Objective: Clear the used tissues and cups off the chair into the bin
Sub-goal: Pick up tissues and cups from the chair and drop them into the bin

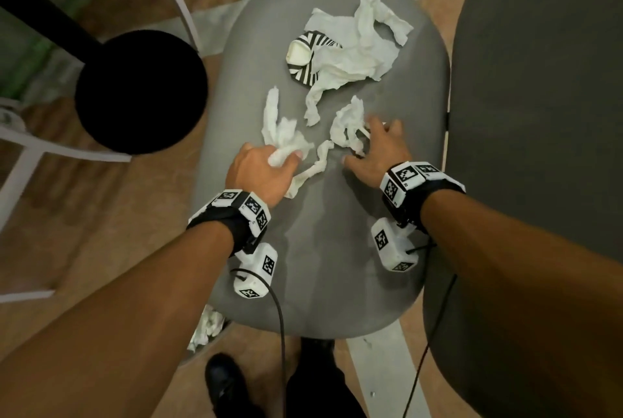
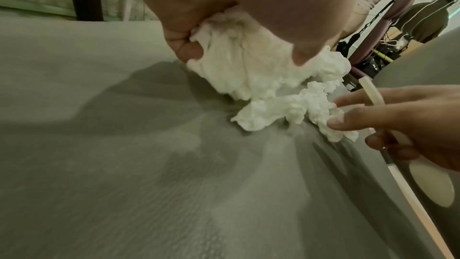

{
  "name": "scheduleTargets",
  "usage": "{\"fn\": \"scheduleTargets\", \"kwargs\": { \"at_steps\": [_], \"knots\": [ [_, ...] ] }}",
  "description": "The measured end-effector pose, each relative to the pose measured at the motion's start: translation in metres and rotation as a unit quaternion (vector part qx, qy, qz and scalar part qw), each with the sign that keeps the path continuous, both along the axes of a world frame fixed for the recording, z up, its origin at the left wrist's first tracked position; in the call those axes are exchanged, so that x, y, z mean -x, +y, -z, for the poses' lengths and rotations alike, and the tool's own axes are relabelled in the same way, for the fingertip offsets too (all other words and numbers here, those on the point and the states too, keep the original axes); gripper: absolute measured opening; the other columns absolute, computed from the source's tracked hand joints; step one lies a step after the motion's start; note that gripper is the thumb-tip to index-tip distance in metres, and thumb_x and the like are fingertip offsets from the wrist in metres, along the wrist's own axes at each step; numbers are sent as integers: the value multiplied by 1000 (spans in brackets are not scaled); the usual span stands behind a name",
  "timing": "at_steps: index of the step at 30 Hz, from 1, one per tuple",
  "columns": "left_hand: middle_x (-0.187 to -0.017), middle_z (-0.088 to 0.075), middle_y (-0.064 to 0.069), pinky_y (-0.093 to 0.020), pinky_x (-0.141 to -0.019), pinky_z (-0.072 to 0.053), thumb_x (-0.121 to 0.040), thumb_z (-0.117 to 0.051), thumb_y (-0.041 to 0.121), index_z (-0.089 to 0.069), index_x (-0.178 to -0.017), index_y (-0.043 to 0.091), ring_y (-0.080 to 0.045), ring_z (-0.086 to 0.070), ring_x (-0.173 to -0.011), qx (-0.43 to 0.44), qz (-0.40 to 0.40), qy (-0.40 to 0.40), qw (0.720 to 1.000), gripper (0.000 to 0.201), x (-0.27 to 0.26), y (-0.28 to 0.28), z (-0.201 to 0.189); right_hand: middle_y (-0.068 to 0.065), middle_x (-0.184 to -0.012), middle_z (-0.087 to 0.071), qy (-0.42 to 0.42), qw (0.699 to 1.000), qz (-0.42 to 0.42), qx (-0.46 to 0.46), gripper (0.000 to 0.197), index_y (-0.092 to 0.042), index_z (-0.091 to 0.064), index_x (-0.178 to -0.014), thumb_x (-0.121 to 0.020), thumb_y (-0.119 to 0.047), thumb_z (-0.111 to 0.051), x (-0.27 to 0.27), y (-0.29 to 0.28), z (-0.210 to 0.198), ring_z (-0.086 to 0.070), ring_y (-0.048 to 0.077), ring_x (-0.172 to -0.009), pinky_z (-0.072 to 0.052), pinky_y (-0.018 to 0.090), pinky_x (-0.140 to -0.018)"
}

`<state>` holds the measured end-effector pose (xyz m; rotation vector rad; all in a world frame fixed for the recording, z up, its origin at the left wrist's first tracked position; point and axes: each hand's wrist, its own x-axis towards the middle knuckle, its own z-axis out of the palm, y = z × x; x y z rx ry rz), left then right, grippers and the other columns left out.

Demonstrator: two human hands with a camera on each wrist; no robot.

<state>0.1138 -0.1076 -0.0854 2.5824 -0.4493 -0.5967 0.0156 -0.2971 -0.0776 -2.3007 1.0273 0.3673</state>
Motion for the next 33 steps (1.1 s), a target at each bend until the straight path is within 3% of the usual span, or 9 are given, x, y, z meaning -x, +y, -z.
{"fn": "scheduleTargets", "kwargs": {
  "at_steps": [4, 7, 11, 15, 18, 21, 25, 29, 33],
  "knots": [
    [-96, -51, -7, -25, -71, -39, -86, -59, 20, -50, -57, 16, -25, -55, -81, 33, -55, -24, 998, 30, -3, 24, 5, 15, -138, -36, 0, 1000, -7, 12, 70, -17, -38, -142, -82, -37, -68, 4, 19, 1, -54, 35, -115, -48, 38, -96],
    [-114, -55, -8, -23, -82, -42, -84, -59, 7, -63, -89, 11, -24, -60, -95, 55, -111, -9, 992, 8, -1, 39, -1, 13, -135, -39, -38, 999, 11, 27, 59, -12, -42, -137, -86, -31, -63, 7, 37, -5, -57, 35, -107, -49, 39, -92],
    [-103, -64, -3, -27, -76, -40, -90, -51, 5, -55, -118, 20, -22, -56, -92, 82, -162, 10, 983, 32, 7, 64, -13, 11, -129, -50, -58, 997, -44, 12, 50, -16, -46, -132, -88, -35, -59, 8, 70, -16, -56, 33, -111, -49, 42, -94],
    [-89, -62, -8, -32, -69, -43, -88, -52, 30, -63, -78, 11, -32, -59, -83, 84, -171, 5, 982, 25, 14, 94, -21, 7, -115, -61, -58, 985, -164, -12, 40, -20, -50, -127, -89, -31, -55, 5, 121, -26, -61, 30, -104, -51, 40, -89],
    [-96, -45, -2, -27, -65, -36, -80, -68, 29, -54, -79, 12, -18, -51, -67, 61, -178, 41, 981, 22, 18, 135, -25, 11, -109, -62, -72, 981, -177, -28, 37, -16, -52, -126, -90, -23, -52, -8, 170, -34, -61, 32, -100, -52, 40, -87],
    [-91, -61, -10, -33, -65, -49, -79, -55, 1, -60, -76, 13, -26, -58, -71, 66, -204, 59, 975, 14, 15, 187, -13, 13, -106, -65, -87, 984, -148, -50, 31, -12, -55, -122, -92, -18, -49, -27, 211, -41, -61, 33, -98, -46, 32, -81],
    [-85, -73, -7, -48, -63, -61, -83, -54, 3, -54, -75, 24, -28, -74, -71, 152, -326, 142, 922, 22, 21, 256, 8, 15, -106, -68, -80, 983, -128, -100, 25, -11, -59, -115, -97, -20, -45, -49, 267, -45, -64, 35, -96, -49, 32, -81],
    [-66, -66, -3, -27, -50, -47, -86, -54, 16, -63, -80, 18, -27, -65, -57, 102, -333, 131, 928, 11, 37, 313, 28, 17, -104, -68, -49, 984, -135, -107, 24, -9, -60, -110, -97, -24, -45, -65, 324, -32, -63, 37, -98, -49, 35, -82],
    [-56, -57, -14, -32, -55, -36, -98, -46, 34, -49, -52, 8, -28, -48, -52, 65, -354, 106, 927, 53, 54, 347, 59, 17, -91, -67, -24, 976, -173, -131, 31, -10, -62, -95, -96, -34, -43, -67, 386, -17, -60, 36, -85, -42, 32, -71]
  ]
}}
